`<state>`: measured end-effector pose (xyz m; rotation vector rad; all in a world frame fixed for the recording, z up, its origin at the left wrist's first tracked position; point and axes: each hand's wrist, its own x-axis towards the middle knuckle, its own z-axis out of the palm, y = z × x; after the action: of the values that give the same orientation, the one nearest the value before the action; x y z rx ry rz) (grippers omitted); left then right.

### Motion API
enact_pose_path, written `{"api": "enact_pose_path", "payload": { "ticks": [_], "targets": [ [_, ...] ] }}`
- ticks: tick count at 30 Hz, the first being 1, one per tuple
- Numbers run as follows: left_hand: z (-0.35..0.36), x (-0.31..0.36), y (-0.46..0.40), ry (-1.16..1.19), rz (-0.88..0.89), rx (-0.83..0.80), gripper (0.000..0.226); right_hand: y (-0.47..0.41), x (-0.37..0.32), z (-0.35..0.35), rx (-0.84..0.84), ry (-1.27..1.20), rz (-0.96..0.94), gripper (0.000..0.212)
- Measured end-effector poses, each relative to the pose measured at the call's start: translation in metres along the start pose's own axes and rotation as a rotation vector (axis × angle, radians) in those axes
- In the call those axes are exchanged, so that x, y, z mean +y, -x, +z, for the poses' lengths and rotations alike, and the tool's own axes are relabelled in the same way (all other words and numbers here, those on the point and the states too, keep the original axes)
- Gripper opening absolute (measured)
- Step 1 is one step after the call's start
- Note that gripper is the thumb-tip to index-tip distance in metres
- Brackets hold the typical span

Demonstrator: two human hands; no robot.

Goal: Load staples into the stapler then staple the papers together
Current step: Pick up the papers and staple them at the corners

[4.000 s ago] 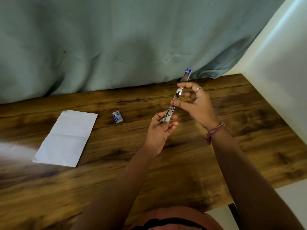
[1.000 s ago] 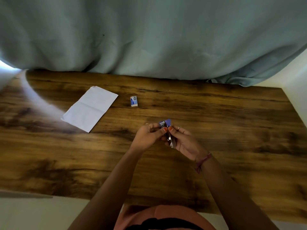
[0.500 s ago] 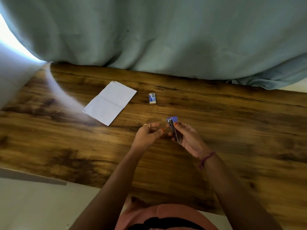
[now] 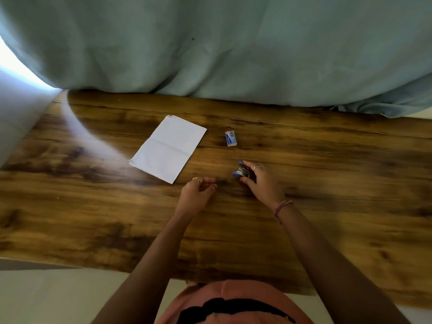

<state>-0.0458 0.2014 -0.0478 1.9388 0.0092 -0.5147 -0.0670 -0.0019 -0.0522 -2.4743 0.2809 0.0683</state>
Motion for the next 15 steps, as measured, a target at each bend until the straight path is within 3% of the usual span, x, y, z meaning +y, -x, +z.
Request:
{"api": "enact_pose_path", "payload": {
  "ticks": [9, 15],
  "targets": [
    [-0.047, -0.008, -0.032, -0.108, 0.063, 0.040, 0.021, -0.014, -0.013, 0.010, -0.028, 0.184, -0.006, 0.053],
    [-0.090, -0.007, -0.060, -0.087, 0.104, 0.159, 0.022, -0.023, -0.028, -0.002, -0.117, 0.194, 0.055, 0.060]
  ]
}}
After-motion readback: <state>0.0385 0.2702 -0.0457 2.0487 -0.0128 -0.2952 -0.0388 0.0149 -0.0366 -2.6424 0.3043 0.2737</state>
